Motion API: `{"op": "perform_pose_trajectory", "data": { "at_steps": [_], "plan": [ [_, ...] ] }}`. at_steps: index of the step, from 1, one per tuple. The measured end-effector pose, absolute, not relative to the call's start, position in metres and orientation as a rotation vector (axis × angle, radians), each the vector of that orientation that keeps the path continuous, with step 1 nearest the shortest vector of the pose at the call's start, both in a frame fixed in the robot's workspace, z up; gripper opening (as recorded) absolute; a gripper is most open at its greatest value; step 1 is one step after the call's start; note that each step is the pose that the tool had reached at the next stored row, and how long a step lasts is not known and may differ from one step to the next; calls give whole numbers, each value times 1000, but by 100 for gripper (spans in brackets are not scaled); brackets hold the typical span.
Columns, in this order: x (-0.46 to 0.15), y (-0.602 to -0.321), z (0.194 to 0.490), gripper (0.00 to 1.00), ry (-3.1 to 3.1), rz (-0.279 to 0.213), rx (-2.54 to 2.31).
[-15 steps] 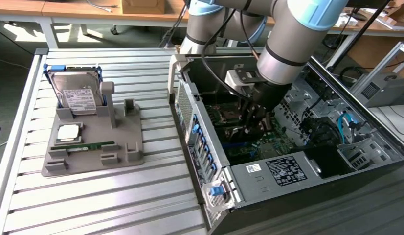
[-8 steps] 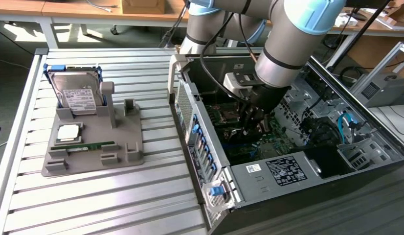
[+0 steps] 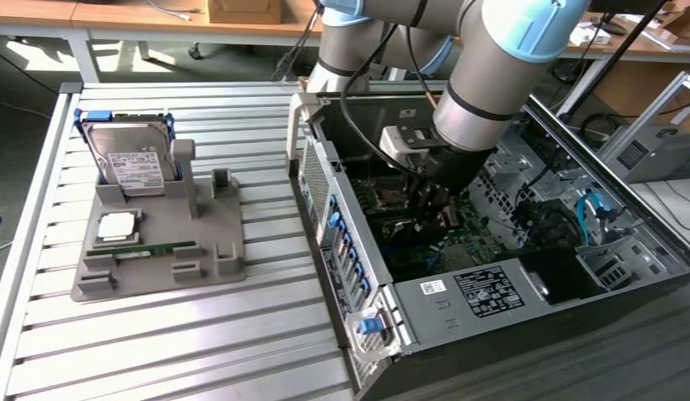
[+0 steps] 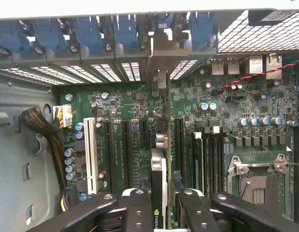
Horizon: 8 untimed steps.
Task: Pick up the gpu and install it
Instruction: 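Insert the gpu into the slot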
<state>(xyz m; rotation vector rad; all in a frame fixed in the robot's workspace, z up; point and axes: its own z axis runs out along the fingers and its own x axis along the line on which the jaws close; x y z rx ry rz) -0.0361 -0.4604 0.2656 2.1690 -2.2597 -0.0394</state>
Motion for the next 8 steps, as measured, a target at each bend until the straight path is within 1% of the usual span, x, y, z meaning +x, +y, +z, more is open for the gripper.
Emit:
{"op": "perform_pose_trajectory", "data": {
  "at_steps": [8],
  "plan": [
    [-36, -460, 263, 27, -2260, -39, 2169]
  ]
}}
